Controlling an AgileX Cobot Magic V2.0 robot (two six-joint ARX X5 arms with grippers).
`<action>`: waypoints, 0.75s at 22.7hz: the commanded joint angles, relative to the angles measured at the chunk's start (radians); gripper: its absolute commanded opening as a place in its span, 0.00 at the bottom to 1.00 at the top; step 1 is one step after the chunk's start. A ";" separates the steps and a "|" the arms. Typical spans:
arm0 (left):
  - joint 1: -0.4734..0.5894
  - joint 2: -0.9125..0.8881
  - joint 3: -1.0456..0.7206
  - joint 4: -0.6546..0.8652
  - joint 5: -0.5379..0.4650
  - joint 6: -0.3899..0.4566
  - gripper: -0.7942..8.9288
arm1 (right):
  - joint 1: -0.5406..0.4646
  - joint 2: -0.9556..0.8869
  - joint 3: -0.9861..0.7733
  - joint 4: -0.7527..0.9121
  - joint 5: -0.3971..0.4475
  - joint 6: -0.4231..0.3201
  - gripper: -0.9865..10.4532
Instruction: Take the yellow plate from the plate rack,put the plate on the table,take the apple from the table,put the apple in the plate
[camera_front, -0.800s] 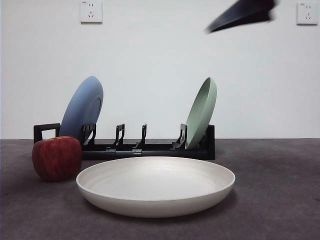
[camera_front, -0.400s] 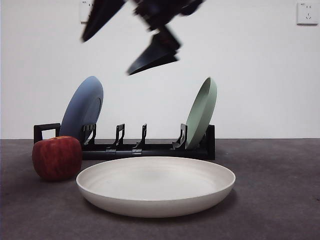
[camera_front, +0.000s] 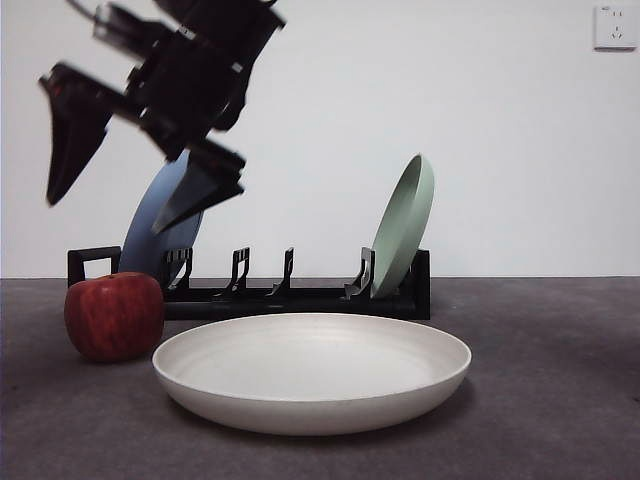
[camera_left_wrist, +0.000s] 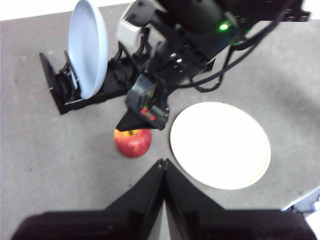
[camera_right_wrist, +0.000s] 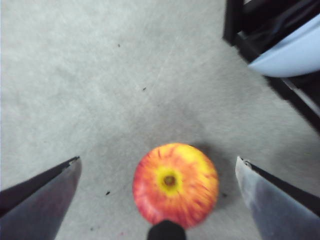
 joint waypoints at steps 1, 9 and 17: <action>-0.003 -0.005 -0.003 -0.007 -0.001 0.009 0.08 | 0.010 0.048 0.007 -0.002 0.021 0.004 0.67; -0.003 -0.005 -0.003 -0.008 0.000 0.031 0.08 | 0.019 0.112 0.007 -0.010 0.059 0.019 0.67; -0.003 -0.005 -0.003 -0.008 0.003 0.046 0.08 | 0.019 0.160 0.007 -0.024 0.064 0.055 0.65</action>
